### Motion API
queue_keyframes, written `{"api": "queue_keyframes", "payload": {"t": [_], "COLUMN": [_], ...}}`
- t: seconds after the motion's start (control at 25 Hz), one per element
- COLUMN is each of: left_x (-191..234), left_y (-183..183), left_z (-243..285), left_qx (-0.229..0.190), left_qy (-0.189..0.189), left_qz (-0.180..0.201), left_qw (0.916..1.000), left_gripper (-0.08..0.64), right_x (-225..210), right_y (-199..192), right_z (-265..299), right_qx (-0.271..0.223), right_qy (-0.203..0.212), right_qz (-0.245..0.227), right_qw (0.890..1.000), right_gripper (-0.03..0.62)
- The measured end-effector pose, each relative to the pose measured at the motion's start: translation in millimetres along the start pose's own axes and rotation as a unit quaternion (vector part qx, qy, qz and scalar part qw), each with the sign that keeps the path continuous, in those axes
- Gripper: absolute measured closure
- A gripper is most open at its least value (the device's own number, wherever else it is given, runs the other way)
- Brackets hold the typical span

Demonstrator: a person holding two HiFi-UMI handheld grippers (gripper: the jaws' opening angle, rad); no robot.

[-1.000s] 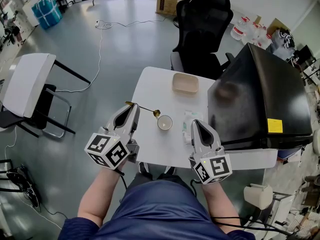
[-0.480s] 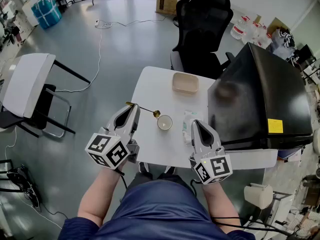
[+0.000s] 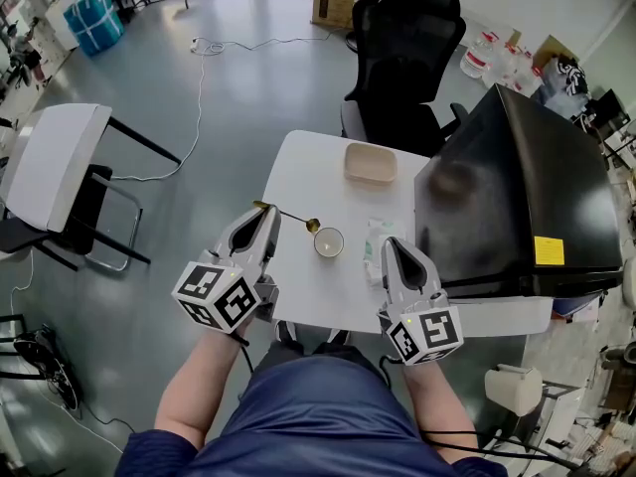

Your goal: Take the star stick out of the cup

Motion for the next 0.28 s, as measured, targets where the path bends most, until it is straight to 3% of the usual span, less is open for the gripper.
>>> {"api": "queue_keyframes", "payload": {"t": [0.28], "left_x": [9.0], "left_y": [-3.4], "left_z": [-2.1], "left_qx": [0.006], "left_qy": [0.004], "left_qz": [-0.005], "left_qw": [1.0000], "left_gripper": [0.552], "right_x": [7.3], "right_y": [-1.4], "right_z": [2.8], "right_qx": [0.003], "right_qy": [0.004], "right_qz": [-0.001], "right_qw": [1.000], "right_gripper": [0.586]}}
Point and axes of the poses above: the fingertips, and each gripper's own axes: z forward along the fingers, x to its left, y out of its top, the point moved 4 cm from there along -z, backward along the fingers
